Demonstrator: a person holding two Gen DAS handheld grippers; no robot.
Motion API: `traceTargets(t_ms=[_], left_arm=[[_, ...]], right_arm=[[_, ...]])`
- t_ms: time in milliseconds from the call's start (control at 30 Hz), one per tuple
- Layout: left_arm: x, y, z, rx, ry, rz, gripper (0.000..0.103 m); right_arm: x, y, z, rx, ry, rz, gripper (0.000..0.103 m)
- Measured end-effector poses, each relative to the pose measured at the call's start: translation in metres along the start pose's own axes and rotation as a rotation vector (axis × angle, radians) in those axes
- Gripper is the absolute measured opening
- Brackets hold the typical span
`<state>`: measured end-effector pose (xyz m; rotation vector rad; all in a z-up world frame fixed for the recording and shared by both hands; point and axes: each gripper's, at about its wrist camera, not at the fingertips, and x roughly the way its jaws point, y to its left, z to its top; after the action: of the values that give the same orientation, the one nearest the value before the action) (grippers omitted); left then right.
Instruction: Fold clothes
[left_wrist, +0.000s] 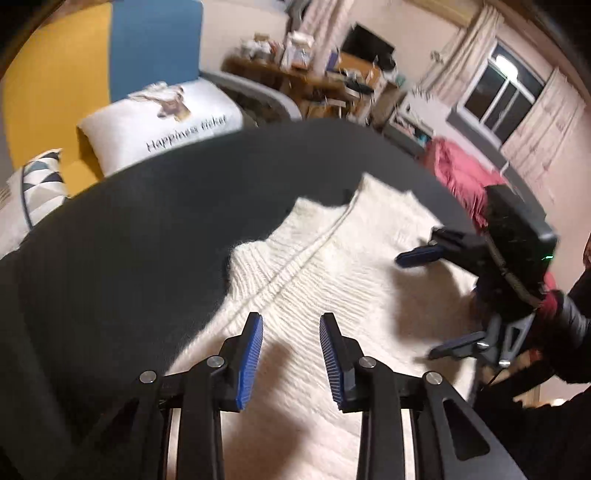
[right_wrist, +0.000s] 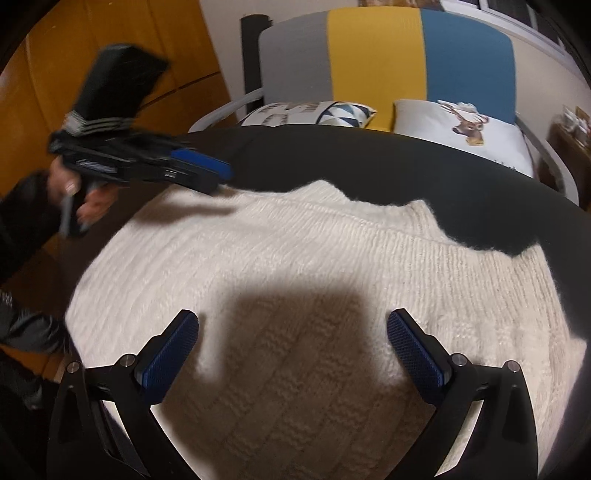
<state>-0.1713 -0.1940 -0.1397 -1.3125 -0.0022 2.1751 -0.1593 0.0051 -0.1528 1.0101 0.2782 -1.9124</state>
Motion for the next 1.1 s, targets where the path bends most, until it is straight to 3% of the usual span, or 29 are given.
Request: traceTargets(t_ms=[233, 300, 367, 433, 600, 733, 900, 967, 1100], left_arm=[[0.033, 0.002, 0.003, 0.051, 0.12, -0.008, 0.034], [0.032, 0.0, 0.003, 0.054, 0.112, -0.012, 0.032], [0.03, -0.005, -0.001, 0.076, 0.088, 0.028, 0.007], [0.027, -0.011, -0.005, 0.1, 0.058, 0.079, 0.004], [0.003, -0.011, -0.007, 0.02, -0.119, 0.18, 0.004], [0.028, -0.008, -0.013, -0.004, -0.083, 0.255, 0.004], [0.033, -0.012, -0.016, -0.01, -0.068, 0.292, 0.005], [0.026, -0.014, -0.014, -0.026, -0.069, 0.3, 0.012], [-0.008, -0.019, -0.014, -0.087, -0.166, 0.289, 0.017]], right_arm=[[0.002, -0.001, -0.008, -0.009, -0.027, 0.026, 0.103], [0.0, 0.0, -0.007, -0.01, -0.023, 0.025, 0.103], [-0.003, 0.002, -0.005, -0.012, -0.016, 0.022, 0.103], [-0.007, 0.001, -0.001, -0.017, -0.017, 0.007, 0.103], [-0.019, -0.003, 0.01, -0.03, -0.03, -0.044, 0.103], [0.001, -0.012, 0.005, 0.017, 0.054, -0.108, 0.103], [0.004, -0.012, -0.003, 0.046, 0.019, -0.126, 0.103], [0.004, -0.012, 0.0, 0.049, 0.021, -0.126, 0.103], [-0.006, -0.004, 0.014, 0.0, -0.002, -0.098, 0.103]])
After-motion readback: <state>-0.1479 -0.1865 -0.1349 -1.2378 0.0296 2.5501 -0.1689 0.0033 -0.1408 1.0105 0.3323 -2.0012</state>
